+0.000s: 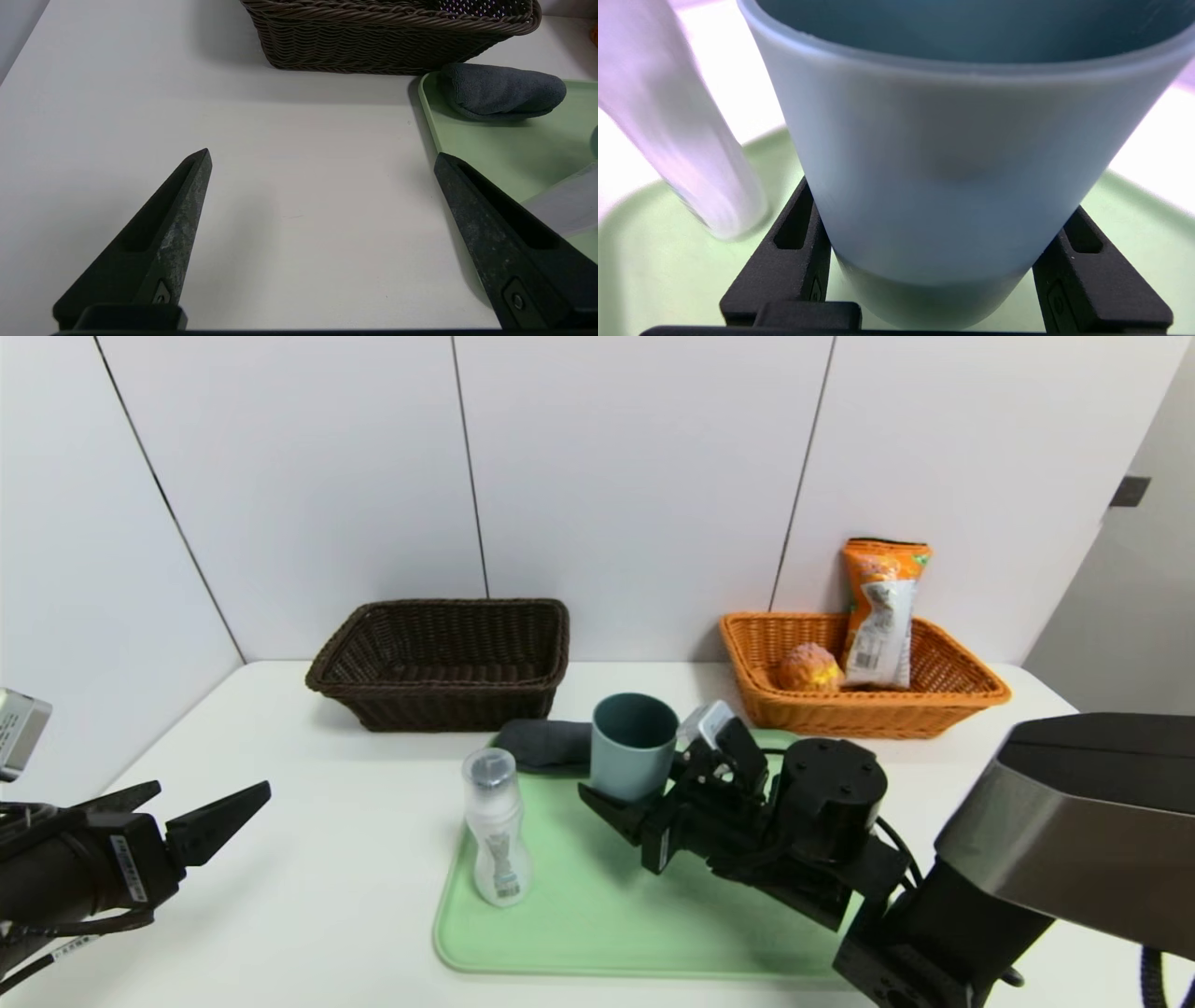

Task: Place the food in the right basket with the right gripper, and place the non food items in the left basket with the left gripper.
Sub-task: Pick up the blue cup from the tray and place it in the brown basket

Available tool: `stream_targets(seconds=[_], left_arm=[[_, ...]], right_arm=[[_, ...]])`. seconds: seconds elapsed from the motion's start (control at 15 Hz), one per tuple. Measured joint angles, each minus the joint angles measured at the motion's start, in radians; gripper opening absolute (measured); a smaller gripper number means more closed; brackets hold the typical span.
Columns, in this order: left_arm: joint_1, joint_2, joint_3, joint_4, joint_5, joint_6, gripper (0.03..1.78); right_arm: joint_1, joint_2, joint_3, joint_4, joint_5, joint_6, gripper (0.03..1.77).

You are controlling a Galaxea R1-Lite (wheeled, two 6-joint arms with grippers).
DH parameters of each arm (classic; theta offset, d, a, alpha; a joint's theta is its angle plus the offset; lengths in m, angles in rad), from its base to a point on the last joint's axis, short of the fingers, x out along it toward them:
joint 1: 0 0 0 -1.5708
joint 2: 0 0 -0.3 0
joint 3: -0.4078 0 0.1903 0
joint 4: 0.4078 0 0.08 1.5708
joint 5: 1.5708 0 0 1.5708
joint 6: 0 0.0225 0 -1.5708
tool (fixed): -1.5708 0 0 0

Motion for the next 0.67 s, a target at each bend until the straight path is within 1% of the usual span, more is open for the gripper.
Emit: stream_targets(seconds=[0.13,0.33,0.47,0.67], left_arm=[[0.000,-0.001,0.000,0.000,0.000,0.000,1.69],[0.000,-0.001,0.001,0.000,0.000,0.000,1.69],[0.000,-0.001,0.001,0.000,0.000,0.000,1.69],[0.000,-0.002,0.003,-0.004,0.001,0.000,1.69]], right_arm=[[-0.001,-0.092,0.007,0.030,0.000,-0.006,1.14],[-0.017,-0.236,-0.023,0.176,0.000,-0.011,1.14],[-0.034,-0.293,-0.091,0.279,0.000,-0.013,1.14],[-0.040,-0.299,-0.244,0.374,0.000,-0.016,1.14]])
